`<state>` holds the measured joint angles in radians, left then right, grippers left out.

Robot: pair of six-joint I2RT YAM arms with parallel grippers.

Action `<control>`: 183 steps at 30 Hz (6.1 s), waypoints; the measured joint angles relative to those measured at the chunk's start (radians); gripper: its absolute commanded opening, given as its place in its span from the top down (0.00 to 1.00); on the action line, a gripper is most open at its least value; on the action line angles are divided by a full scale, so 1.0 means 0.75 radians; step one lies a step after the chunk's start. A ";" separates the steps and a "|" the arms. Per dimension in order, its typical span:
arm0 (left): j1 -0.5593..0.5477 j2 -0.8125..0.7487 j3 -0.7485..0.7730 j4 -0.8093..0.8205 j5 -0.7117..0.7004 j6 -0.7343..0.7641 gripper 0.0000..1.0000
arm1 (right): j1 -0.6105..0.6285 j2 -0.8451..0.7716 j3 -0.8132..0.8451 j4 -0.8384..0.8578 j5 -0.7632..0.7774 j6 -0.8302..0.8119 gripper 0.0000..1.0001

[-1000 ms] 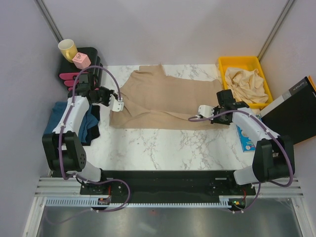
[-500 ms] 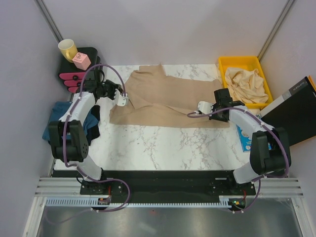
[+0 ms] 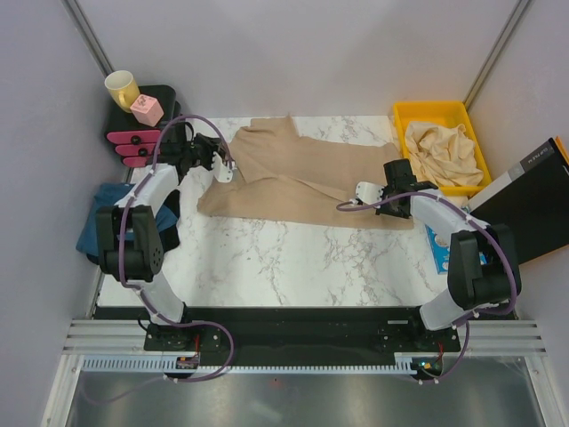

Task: Fold and stack the t-shirts
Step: Fold the tshirt

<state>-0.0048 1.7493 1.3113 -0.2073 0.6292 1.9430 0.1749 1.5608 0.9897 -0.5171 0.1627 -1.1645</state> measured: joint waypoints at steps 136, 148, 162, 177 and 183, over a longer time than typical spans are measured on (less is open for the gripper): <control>-0.223 -0.159 -0.451 -0.587 -0.578 -0.481 0.98 | 0.129 0.313 0.187 -0.338 -0.250 -0.036 1.00; -0.223 -0.288 -0.418 -1.026 -0.498 -0.479 0.98 | 0.220 0.162 0.080 -0.556 -0.292 -0.156 1.00; -0.250 -0.432 -0.424 -1.223 -0.459 -0.419 0.17 | 0.346 -0.010 -0.008 -0.738 -0.310 -0.091 0.47; -0.220 -0.205 -0.016 -1.016 -0.490 -0.457 0.21 | 0.221 -0.014 0.099 -0.575 -0.217 -0.043 0.55; -0.203 -0.168 -0.013 -0.961 -0.514 -0.459 0.21 | 0.199 0.010 0.021 -0.505 -0.210 -0.056 0.55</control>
<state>-0.1570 1.6230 1.3018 -0.9283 0.2440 1.5990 0.3241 1.5684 1.0054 -0.8959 0.0051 -1.2064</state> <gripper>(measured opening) 0.795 0.452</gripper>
